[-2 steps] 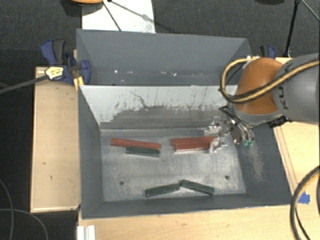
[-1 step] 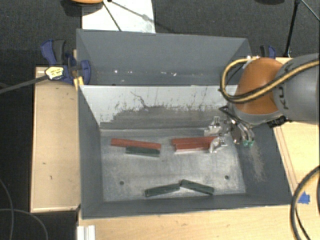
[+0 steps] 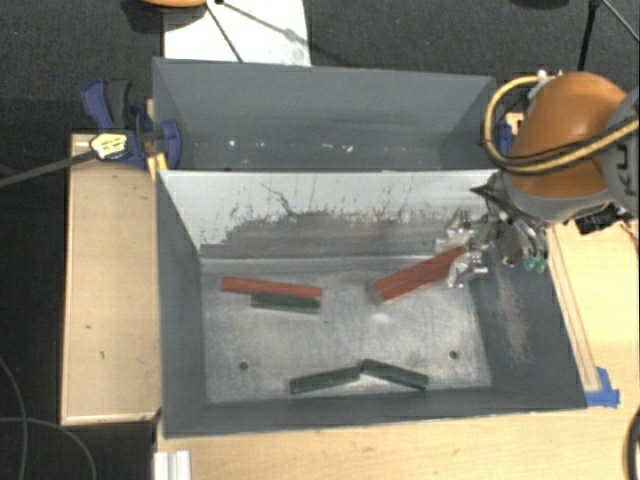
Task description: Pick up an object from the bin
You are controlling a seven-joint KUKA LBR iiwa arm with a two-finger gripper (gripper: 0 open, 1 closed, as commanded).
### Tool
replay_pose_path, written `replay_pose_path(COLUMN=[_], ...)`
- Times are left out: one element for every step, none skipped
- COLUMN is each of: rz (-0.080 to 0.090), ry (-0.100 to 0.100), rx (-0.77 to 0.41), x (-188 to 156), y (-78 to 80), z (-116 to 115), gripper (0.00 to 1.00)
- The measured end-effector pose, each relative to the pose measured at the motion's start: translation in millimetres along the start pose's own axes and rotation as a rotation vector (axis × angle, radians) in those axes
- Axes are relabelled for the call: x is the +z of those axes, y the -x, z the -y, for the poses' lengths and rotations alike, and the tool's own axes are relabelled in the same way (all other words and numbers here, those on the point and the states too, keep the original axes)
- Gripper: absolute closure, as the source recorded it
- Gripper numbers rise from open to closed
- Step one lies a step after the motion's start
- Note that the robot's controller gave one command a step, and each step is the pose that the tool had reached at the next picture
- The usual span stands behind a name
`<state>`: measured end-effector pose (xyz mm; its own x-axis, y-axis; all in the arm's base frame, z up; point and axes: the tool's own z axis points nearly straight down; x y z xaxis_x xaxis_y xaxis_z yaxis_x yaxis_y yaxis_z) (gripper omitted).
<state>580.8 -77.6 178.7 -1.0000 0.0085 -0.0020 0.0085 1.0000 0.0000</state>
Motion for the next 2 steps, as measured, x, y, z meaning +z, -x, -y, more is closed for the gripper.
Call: replay_pose_path(rz=[0.0,0.001], ry=[0.0,0.0], rx=[-0.002,0.0], x=[0,-66], y=[0.0,4.4], z=[0,5], gripper=[1.0,1.0])
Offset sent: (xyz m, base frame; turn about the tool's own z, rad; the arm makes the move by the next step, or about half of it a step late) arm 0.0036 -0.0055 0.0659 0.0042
